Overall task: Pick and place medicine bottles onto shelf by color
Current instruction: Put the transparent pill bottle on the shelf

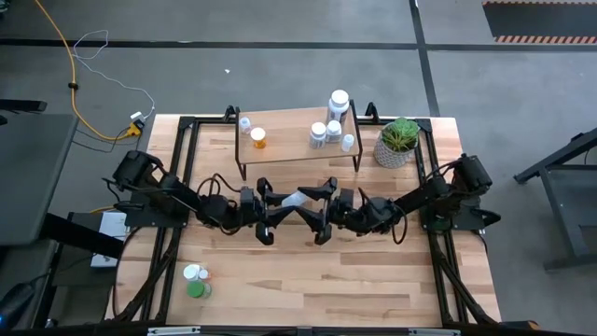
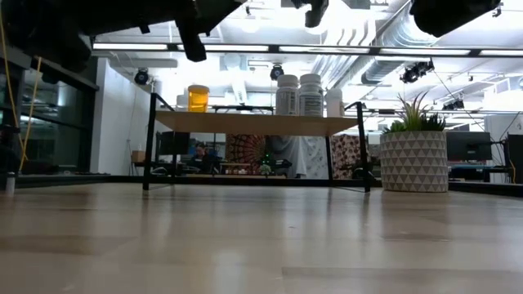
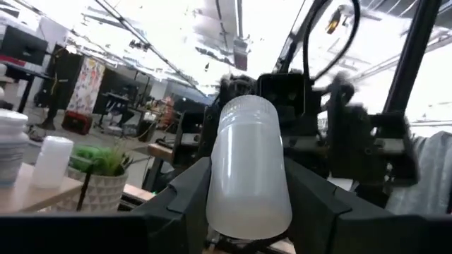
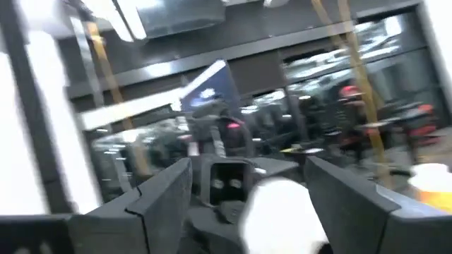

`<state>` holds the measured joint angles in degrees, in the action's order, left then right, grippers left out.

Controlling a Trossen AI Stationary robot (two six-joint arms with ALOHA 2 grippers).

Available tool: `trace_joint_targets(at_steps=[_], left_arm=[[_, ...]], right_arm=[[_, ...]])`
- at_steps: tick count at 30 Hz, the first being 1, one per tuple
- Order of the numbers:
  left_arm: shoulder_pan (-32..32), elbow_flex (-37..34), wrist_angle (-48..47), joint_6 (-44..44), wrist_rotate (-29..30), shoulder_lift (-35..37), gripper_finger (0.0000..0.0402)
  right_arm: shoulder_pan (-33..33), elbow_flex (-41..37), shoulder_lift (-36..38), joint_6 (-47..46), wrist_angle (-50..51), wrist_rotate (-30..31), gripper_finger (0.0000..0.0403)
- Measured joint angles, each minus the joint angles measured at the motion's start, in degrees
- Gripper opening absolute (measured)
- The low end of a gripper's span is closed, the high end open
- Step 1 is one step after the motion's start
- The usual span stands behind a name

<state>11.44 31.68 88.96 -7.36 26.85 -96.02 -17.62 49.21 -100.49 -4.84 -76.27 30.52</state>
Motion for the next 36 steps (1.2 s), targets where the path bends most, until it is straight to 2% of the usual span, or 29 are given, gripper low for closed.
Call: trace_joint_targets(at_steps=[2, 8, 24, 30, 36], left_arm=[[0.2, 0.3, 0.7, 0.7, -1.4, 0.7, 0.0136], [0.6, 0.2, 0.7, 2.1, -1.4, 0.6, 0.0137], [0.1, 0.4, 0.0, -1.0, -2.2, 0.6, 0.0138], [0.1, 0.4, -0.2, -1.0, -0.9, 0.6, 0.0138], [0.1, 0.4, -0.4, -1.0, -0.3, 0.6, 0.0138]], right_arm=[[0.0, -0.1, -0.1, 1.7, 1.6, 3.9, 0.0266], [-0.1, -0.2, -0.3, 3.1, 1.8, 4.5, 0.0266], [2.2, -0.2, -0.3, -0.1, -1.0, -3.6, 0.0262], [2.3, -0.2, -0.3, -0.7, -1.5, -4.5, 0.0235], [2.3, -0.1, -0.3, -1.5, -1.4, -4.6, 0.0180]])
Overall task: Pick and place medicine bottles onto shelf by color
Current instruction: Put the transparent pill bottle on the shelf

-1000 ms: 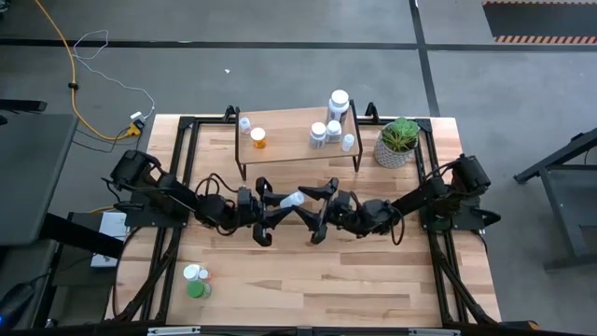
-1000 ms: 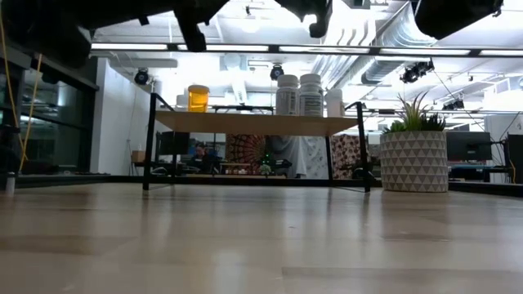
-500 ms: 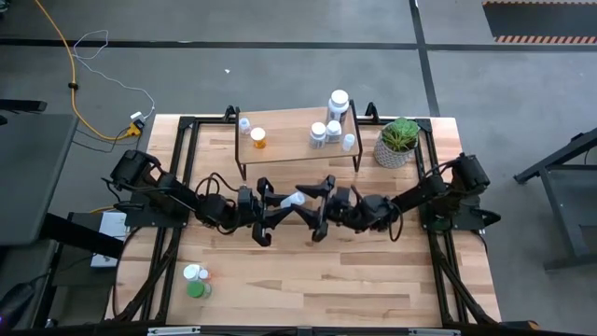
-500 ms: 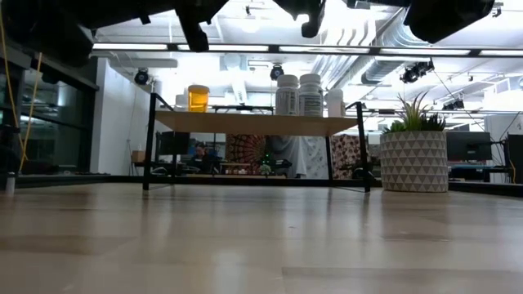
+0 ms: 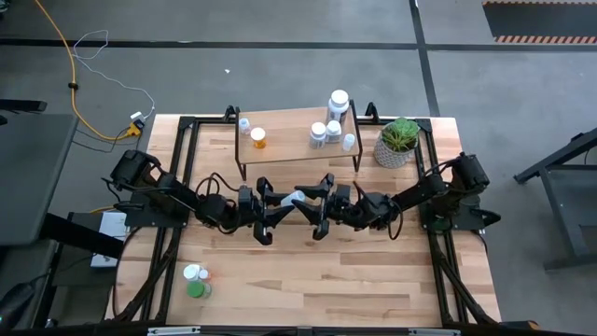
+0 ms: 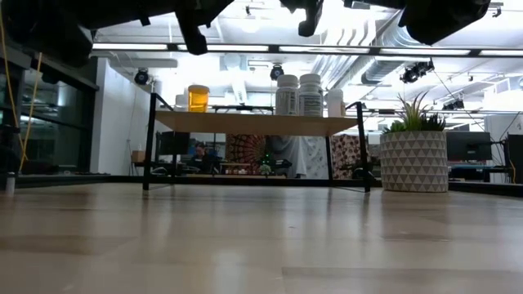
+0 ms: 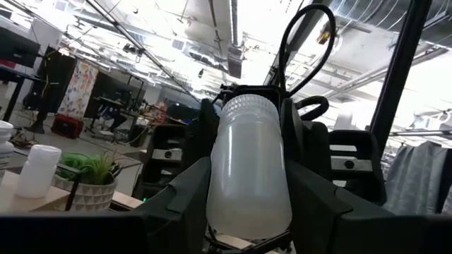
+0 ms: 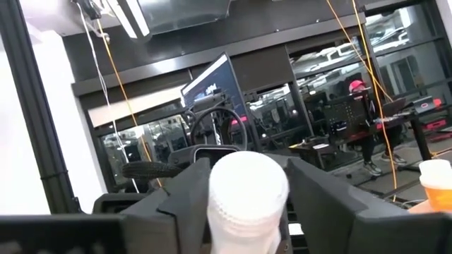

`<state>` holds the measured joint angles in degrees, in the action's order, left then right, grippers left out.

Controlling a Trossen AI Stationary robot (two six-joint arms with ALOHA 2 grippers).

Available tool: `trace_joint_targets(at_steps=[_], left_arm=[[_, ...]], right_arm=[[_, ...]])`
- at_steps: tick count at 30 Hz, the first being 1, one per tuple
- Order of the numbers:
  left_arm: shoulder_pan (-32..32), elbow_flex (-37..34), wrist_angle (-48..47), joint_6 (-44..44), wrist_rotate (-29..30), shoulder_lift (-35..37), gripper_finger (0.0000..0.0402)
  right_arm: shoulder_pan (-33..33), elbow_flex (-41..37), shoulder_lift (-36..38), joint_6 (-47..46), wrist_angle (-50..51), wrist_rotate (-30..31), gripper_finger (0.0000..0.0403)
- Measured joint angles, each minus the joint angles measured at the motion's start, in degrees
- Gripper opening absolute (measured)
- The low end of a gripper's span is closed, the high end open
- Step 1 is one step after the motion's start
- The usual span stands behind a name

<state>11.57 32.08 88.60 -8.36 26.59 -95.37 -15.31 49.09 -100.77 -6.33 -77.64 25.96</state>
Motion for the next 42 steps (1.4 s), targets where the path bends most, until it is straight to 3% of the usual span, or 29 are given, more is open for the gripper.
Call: trace_joint_targets(at_steps=[6, 14, 20, 27, 36, 39, 42], left_arm=[[-0.6, 0.0, 0.0, 0.1, 0.0, 0.0, 0.0138], [-0.7, 0.0, -0.2, 0.5, -0.4, 0.0, 0.0147], [-0.7, -1.0, -3.1, 3.5, -1.6, 1.3, 0.0190], [-2.1, -1.3, -26.3, 0.5, -4.3, 12.9, 0.0237], [-2.5, -1.4, -57.1, 0.4, -5.8, 31.0, 0.0244], [-2.5, -1.4, -65.9, 0.0, -5.6, 36.7, 0.0244], [-2.6, -1.4, -71.2, -0.5, -5.6, 40.6, 0.0244]], right_arm=[[0.0, 0.0, 0.1, -1.4, 0.8, 0.0, 0.0134], [0.0, 0.0, 0.1, -1.3, 0.9, 0.0, 0.0131], [-0.1, 0.0, 0.3, 1.1, 3.0, 1.6, 0.0130], [-0.1, -0.1, 4.8, 2.4, 12.8, 3.9, 0.0129], [-0.2, -0.2, 11.7, 4.3, 35.6, 10.6, 0.0129], [-0.2, -0.2, 12.5, 3.6, 42.5, 17.1, 0.0129], [-0.1, -0.2, 12.6, 0.7, 49.7, 27.6, 0.0129]])
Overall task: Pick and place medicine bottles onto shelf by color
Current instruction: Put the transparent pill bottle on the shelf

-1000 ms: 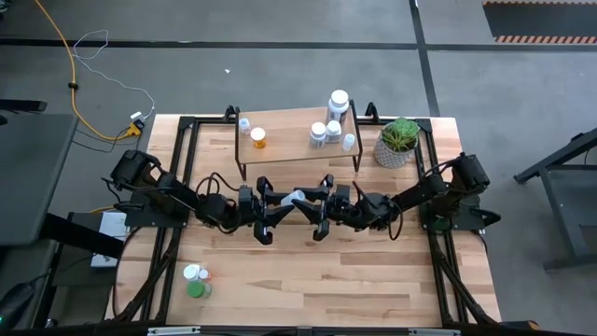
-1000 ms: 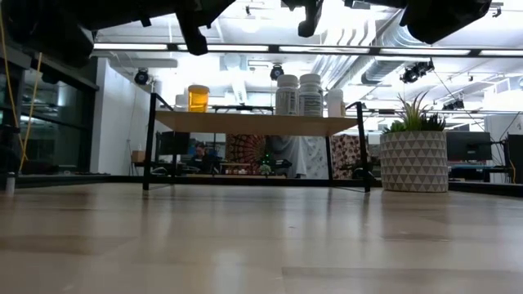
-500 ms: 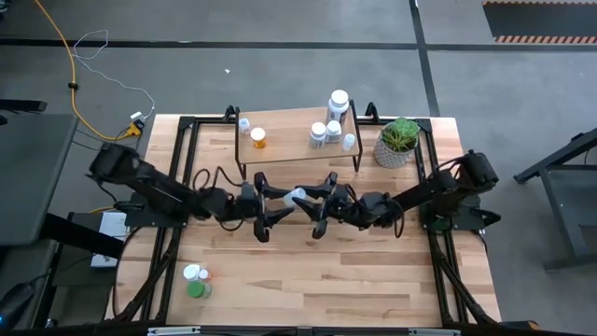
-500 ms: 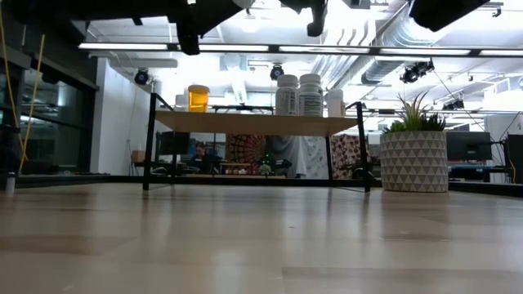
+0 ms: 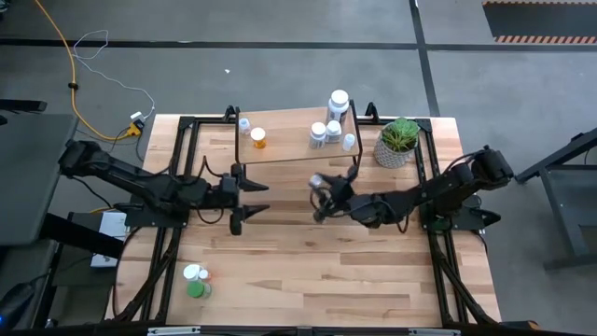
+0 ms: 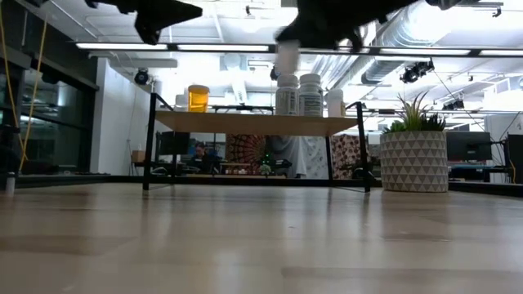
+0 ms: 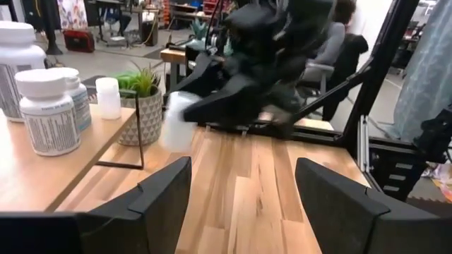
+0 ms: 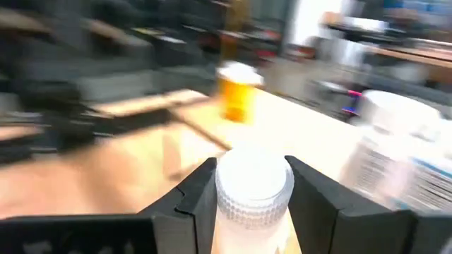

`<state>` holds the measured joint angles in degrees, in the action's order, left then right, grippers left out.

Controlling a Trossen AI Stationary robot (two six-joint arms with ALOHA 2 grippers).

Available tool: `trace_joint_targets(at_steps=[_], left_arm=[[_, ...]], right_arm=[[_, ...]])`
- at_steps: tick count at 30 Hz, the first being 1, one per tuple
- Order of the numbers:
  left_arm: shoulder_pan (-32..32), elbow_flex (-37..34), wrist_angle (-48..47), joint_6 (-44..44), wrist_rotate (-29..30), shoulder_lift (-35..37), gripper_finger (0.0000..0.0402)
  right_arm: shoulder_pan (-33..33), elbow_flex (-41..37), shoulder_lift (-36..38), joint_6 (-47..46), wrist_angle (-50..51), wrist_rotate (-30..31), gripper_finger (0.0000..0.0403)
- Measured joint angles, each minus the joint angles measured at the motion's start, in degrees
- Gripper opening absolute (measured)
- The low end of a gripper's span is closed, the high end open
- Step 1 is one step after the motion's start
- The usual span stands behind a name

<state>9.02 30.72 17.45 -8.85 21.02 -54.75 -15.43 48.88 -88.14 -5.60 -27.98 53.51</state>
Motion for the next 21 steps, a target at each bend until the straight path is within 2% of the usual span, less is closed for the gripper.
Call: trace_joint_targets(at_steps=[3, 5, 12, 21], left_arm=[[0.0, 0.0, -1.2, 0.0, 0.2, 1.9, 0.0244], [0.0, 0.0, -1.2, 0.0, 0.2, 2.2, 0.0244], [0.0, 0.0, -1.4, 0.0, 0.3, 1.4, 0.0243], [0.0, 0.0, -1.0, 0.0, 0.4, 1.4, 0.0243]], right_arm=[[1.1, 0.0, 0.0, -5.4, 6.1, 9.1, 0.0129], [2.4, 0.0, 0.0, -9.6, 8.7, 11.5, 0.0129], [7.7, 0.0, 0.0, -19.1, 13.9, 11.8, 0.0130], [8.6, 0.0, 0.0, -20.1, 16.1, 11.3, 0.0131]])
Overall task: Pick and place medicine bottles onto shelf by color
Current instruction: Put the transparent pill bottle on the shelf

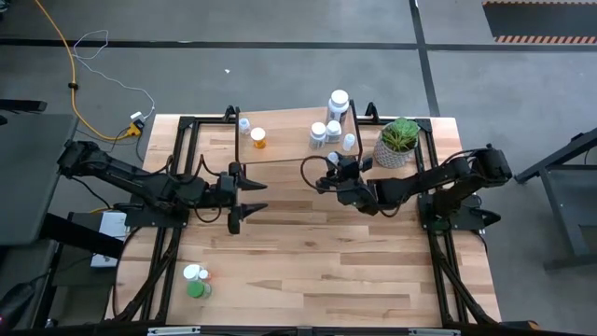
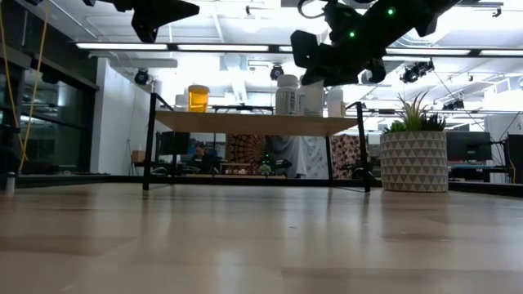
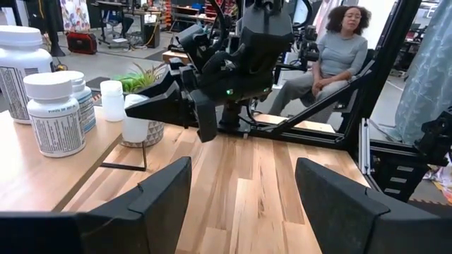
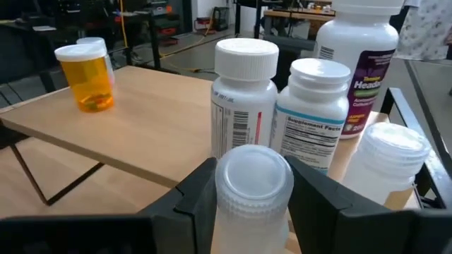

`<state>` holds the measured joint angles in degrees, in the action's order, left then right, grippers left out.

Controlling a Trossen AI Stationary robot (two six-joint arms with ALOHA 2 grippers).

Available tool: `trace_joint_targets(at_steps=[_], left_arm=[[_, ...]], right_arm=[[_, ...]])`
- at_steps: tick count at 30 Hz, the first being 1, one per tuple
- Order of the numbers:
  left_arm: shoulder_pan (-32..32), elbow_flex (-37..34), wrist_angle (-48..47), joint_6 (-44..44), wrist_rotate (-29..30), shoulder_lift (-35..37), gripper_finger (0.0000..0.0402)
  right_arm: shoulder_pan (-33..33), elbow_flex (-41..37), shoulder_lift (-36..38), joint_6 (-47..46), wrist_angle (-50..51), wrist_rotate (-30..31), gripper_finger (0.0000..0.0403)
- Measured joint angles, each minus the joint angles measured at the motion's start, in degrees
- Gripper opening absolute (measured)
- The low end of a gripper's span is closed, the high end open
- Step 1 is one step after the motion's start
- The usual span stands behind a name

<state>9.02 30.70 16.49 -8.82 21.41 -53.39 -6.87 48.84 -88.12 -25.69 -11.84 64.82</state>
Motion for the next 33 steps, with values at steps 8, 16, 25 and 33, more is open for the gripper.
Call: trace_joint_targets(at_steps=[8, 16, 25, 33], left_arm=[[0.0, 0.0, 0.0, 0.0, 0.4, 0.0, 0.0243], [0.0, 0.0, 0.0, -1.2, 0.5, 0.0, 0.0243], [0.6, 0.0, -1.9, -3.6, 0.5, 0.0, 0.0243], [0.8, 0.0, -1.7, -3.5, 1.9, 0.0, 0.0243]], right_arm=[[0.1, 0.0, 0.0, -0.1, 1.0, -0.6, 0.0132], [0.1, 0.0, 0.0, -1.5, 2.6, -1.1, 0.0132], [1.6, 0.0, 0.0, -1.4, 2.4, -3.7, 0.0132], [2.0, 0.0, 0.0, -1.3, 2.5, -5.3, 0.0132]])
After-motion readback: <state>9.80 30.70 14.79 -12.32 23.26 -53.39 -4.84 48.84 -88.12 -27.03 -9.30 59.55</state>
